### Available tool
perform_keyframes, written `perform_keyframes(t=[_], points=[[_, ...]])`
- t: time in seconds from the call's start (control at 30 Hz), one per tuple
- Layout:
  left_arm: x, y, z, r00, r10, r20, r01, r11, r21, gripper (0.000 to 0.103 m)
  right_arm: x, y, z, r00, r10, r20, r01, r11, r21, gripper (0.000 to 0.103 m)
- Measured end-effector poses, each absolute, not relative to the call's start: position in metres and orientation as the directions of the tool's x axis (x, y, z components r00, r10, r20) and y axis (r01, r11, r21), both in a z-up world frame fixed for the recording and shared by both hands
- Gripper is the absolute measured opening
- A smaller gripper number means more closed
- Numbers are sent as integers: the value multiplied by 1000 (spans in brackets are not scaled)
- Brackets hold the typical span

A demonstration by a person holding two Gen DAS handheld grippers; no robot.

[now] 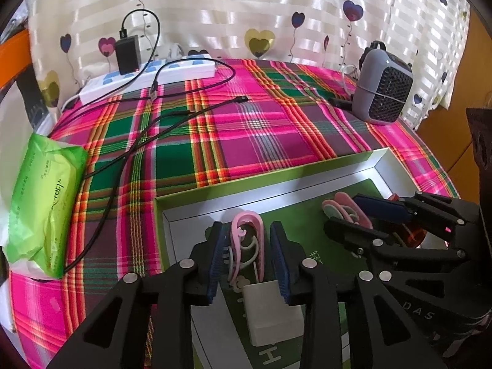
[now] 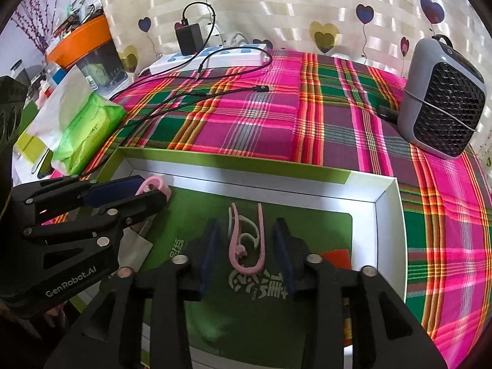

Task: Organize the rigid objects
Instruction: 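Lower the pink holder into the box and open the left tool while the right tool releases its holder there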

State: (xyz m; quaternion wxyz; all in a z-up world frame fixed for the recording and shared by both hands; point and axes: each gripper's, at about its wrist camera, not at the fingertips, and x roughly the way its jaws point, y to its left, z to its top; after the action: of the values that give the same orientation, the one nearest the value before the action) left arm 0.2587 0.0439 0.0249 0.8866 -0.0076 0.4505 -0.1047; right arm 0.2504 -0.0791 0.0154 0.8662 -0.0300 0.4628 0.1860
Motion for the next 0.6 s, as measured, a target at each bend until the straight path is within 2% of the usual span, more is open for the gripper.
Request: perform_keyframes(t=[0.6], points=[[211, 39, 49, 637, -149, -757, 161, 985, -58, 32, 219, -93, 39, 570, 290, -769, -319, 940, 117, 42]])
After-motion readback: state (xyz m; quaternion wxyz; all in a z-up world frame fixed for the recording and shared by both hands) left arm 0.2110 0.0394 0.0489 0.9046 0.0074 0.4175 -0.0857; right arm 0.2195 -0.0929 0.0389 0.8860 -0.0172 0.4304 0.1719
